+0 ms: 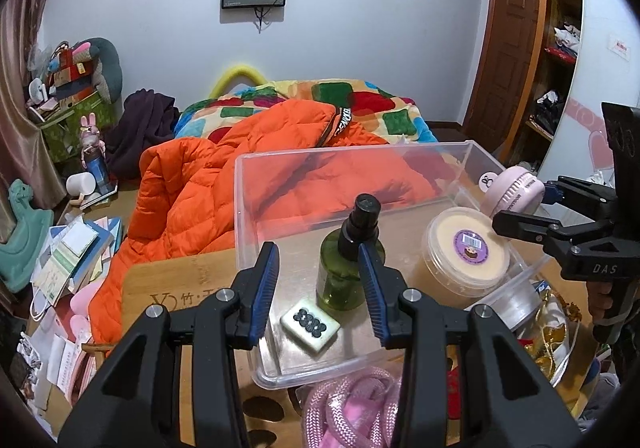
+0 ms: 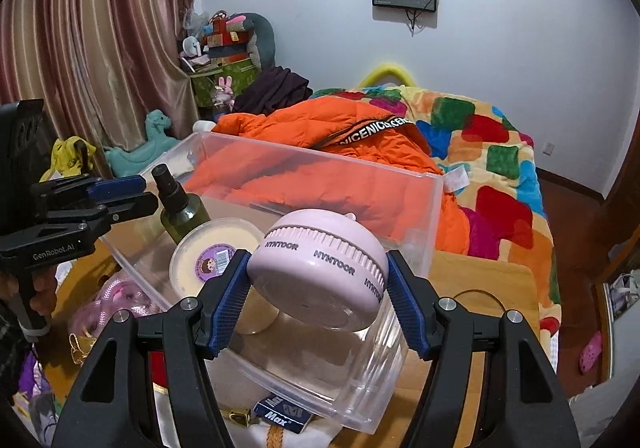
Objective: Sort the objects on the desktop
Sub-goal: 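Place the tile into the clear box with the left tool while the right tool places the fan inside, then grasp the bagged pink rope with the left tool while the right tool grasps the white drawstring pouch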
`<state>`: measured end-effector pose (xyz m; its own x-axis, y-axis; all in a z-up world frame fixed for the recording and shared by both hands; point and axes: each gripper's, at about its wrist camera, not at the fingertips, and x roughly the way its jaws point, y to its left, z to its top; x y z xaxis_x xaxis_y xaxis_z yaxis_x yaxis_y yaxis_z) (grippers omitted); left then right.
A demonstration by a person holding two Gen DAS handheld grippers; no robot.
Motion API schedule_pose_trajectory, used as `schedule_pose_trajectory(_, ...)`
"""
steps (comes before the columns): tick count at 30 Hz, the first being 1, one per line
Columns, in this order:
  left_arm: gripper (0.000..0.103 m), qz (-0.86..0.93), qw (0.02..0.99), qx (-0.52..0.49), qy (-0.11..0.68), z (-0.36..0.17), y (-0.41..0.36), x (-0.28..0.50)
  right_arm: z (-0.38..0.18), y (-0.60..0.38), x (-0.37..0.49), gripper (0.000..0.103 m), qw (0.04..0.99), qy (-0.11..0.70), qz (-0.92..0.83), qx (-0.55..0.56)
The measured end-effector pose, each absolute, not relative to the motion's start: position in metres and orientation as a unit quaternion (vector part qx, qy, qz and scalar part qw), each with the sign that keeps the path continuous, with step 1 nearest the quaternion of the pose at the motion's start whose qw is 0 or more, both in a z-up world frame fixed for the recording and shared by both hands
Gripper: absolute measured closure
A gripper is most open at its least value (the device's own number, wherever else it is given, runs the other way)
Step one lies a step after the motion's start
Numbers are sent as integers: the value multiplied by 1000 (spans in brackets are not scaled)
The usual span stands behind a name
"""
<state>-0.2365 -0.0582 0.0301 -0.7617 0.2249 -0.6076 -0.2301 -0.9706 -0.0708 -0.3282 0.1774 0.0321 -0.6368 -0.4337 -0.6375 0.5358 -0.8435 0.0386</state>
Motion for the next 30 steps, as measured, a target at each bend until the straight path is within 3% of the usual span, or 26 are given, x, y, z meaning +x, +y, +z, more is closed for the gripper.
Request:
schedule_pose_trajectory(13, 61, 936, 132, -326, 12, 33, -51, -229, 36, 167, -315, 36, 260, 119, -907, 311)
schedule_pose_trajectory(17, 54, 938, 132, -320, 5, 39, -53, -222, 43, 171, -309, 30, 251, 114, -912, 303)
schedule_pose_trajectory(26, 44, 946, 123, -301, 10, 52, -58, -197, 57, 186, -292, 28, 236, 101, -920, 295)
schedule_pose_trajectory(30, 40, 947, 117, -300, 7, 54, -65, -184, 59, 194, -281, 21, 230, 96, -922, 295)
